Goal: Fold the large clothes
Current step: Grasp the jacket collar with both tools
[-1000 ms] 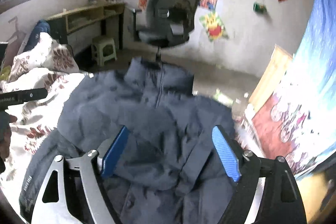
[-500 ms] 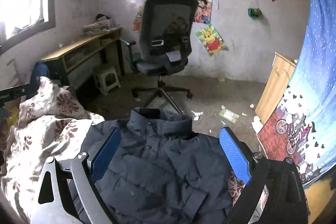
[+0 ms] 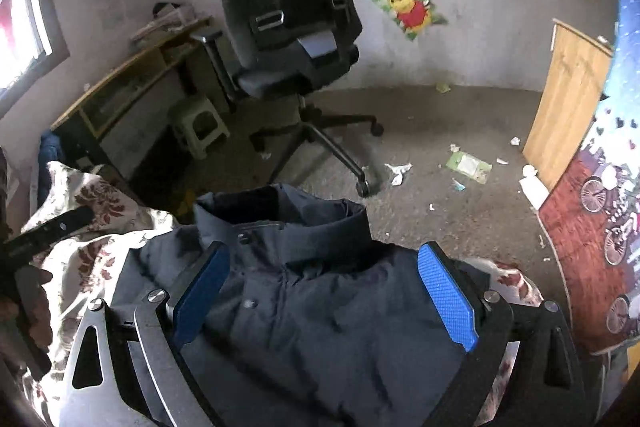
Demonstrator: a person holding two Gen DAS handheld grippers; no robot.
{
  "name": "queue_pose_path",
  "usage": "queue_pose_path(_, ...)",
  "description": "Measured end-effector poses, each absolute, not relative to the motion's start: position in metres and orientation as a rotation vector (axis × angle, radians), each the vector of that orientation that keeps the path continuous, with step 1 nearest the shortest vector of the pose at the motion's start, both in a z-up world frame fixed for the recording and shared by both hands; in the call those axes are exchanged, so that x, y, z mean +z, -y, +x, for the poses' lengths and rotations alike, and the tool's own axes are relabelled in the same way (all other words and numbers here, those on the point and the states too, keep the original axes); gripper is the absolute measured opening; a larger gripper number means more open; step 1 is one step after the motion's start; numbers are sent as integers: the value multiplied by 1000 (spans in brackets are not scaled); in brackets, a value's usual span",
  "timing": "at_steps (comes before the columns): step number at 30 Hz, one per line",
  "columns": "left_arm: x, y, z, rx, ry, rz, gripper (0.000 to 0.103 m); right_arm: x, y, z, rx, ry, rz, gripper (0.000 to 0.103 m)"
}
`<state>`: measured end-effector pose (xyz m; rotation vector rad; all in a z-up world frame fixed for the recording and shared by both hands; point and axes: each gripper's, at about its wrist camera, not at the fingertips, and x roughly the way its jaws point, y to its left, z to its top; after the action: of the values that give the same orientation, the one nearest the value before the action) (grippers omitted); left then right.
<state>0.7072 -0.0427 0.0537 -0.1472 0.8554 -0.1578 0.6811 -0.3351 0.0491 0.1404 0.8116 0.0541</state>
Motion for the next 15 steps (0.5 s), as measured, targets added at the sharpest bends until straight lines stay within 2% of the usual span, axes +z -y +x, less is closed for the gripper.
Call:
queue_pose_path(2,41,58,722,-162,-884,-100,88,33,336,701,63,-830,136,92)
queue_pose_path(6,21,78,751,-130,-933,-66,78,9,342,734,67,-855,186,89)
queue_pose_path(9,9,83,767,-132,-954,-93,70,-8,348,752,67,-870,210,84)
queue_pose_path(12,-3,89,785,-129,-986,-102,61,-22,351,768,76,-906,210,74)
queue_pose_path(15,-15,96,800,-129,-1040,-88,41,-33,350,786,75,-944,195,71)
